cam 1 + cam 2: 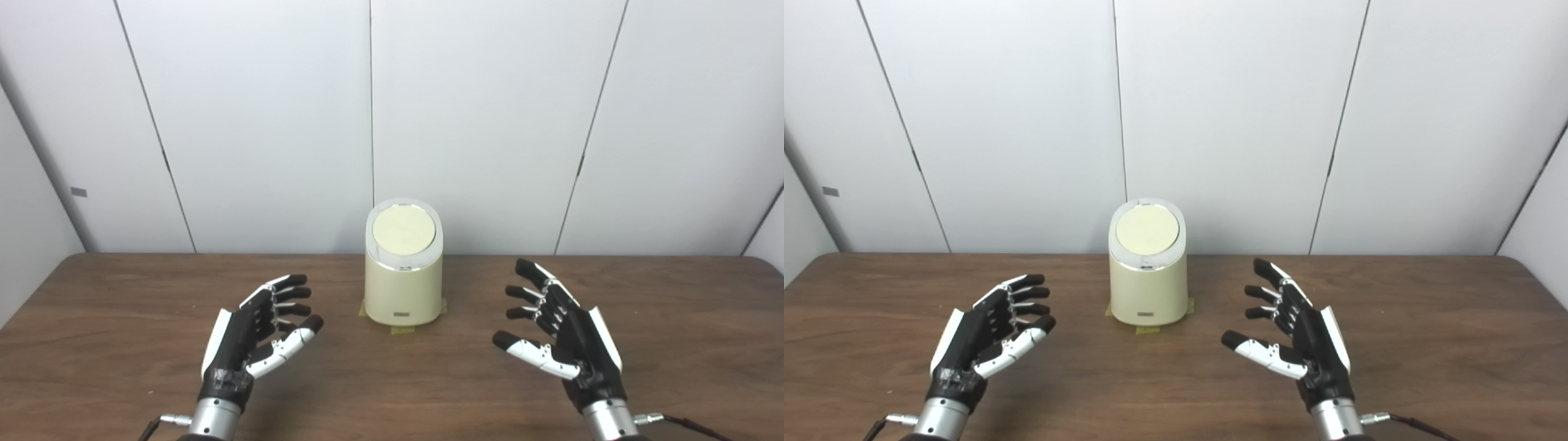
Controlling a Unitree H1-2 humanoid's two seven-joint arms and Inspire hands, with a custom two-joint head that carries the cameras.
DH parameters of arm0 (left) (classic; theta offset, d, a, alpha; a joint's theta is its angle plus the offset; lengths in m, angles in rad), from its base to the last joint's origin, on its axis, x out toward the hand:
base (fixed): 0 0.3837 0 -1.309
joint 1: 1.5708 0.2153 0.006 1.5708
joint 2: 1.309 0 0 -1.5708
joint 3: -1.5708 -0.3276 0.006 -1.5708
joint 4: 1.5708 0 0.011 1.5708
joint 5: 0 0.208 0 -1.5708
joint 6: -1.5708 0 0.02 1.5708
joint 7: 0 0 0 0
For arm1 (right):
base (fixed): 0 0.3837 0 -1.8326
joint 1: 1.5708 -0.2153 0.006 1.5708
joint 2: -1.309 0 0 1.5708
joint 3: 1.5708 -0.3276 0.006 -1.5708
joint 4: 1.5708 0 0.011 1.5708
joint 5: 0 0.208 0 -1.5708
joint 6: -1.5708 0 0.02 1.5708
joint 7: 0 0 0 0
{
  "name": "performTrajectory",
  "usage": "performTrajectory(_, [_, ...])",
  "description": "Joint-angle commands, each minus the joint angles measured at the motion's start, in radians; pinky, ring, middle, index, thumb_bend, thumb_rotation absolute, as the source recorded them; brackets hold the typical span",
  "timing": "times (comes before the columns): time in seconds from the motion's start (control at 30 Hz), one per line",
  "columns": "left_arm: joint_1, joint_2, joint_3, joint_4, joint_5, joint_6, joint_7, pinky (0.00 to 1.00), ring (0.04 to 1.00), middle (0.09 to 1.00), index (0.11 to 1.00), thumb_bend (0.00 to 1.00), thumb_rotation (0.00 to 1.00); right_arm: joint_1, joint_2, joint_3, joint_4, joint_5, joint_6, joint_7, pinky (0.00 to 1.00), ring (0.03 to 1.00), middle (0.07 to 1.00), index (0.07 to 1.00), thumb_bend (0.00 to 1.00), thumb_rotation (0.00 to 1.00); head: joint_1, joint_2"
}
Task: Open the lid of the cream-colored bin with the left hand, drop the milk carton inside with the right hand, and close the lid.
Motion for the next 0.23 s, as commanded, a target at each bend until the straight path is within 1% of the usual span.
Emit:
performTrajectory(0.0, [-0.038,0.010,0.005,-0.007,-0.017,-0.038,0.007,0.52,0.690,0.764,0.795,0.68,0.27,-0.040,0.003,0.002,-0.039,-0.001,-0.023,0.000,0.65,0.786,0.897,0.874,0.82,0.33,-0.005,0.001])
performTrajectory(0.07, [-0.039,0.009,0.010,-0.005,-0.021,-0.038,0.010,0.55,0.721,0.793,0.817,0.69,0.26,-0.040,0.003,0.002,-0.036,0.000,-0.030,0.000,0.65,0.780,0.897,0.878,0.83,0.31,-0.010,0.000])
performTrajectory(0.13, [-0.039,0.008,0.013,-0.002,-0.026,-0.047,0.012,0.56,0.727,0.802,0.827,0.69,0.26,-0.039,0.007,0.003,-0.039,0.000,-0.038,-0.003,0.64,0.768,0.892,0.871,0.83,0.30,-0.014,0.000])
performTrajectory(0.2, [-0.040,0.008,0.016,0.002,-0.033,-0.060,0.011,0.56,0.722,0.801,0.831,0.68,0.25,-0.038,0.014,0.002,-0.043,0.001,-0.045,-0.009,0.61,0.749,0.884,0.858,0.81,0.27,-0.017,0.000])
